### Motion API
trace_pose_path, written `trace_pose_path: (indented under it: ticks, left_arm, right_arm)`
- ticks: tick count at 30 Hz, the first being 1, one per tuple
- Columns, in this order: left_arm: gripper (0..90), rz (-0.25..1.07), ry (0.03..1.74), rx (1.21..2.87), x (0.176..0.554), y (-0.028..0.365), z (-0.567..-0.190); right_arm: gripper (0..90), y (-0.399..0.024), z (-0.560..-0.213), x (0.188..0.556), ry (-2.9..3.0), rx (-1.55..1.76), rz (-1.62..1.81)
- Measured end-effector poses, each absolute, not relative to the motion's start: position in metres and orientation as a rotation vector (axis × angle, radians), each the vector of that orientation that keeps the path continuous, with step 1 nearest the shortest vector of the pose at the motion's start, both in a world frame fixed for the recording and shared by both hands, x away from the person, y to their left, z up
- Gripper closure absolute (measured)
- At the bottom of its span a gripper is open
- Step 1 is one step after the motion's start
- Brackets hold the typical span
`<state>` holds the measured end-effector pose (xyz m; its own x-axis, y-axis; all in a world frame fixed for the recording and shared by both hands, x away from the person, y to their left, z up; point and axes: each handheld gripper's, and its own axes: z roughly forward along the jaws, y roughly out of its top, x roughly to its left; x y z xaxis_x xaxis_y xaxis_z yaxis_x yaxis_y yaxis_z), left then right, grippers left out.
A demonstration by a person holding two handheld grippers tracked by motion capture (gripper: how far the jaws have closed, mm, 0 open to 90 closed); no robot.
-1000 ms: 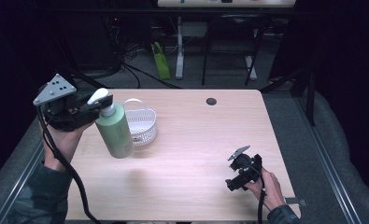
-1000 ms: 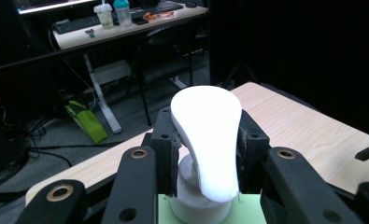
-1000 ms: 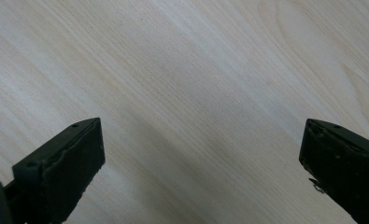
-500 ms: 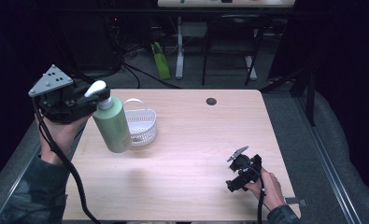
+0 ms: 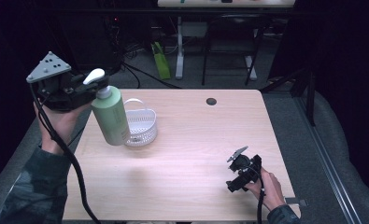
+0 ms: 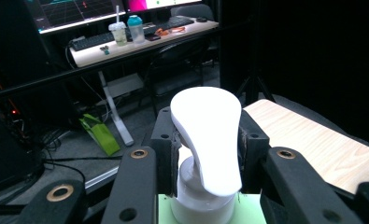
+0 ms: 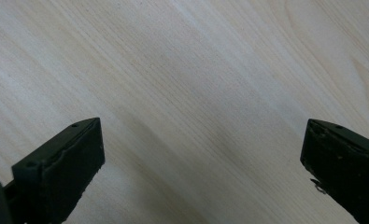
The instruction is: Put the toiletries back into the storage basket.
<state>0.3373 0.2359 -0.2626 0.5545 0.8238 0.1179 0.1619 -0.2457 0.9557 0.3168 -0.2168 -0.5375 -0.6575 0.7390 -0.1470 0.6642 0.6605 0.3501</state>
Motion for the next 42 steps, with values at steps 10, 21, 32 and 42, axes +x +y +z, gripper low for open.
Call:
trace_pose_path:
  ticks: [10,21,32,42]
  left_arm:
    - [66.6,0.782,0.843,1.727,0.359,0.233,-0.261]
    - [66.6,0.801,0.871,1.730,0.380,0.229,-0.265]
    - [66.5,0.819,0.903,1.725,0.404,0.225,-0.269]
    - [66.5,0.817,0.925,1.734,0.422,0.220,-0.279]
  right_arm:
    - [0.0,-0.217,-0.538,0.317,2.602,1.124,0.373]
    - [0.0,-0.217,-0.538,0.317,2.606,1.127,0.372]
    - [0.0,-0.217,-0.539,0.317,2.608,1.121,0.354]
    - [0.0,-0.216,-0.540,0.316,2.612,1.123,0.349]
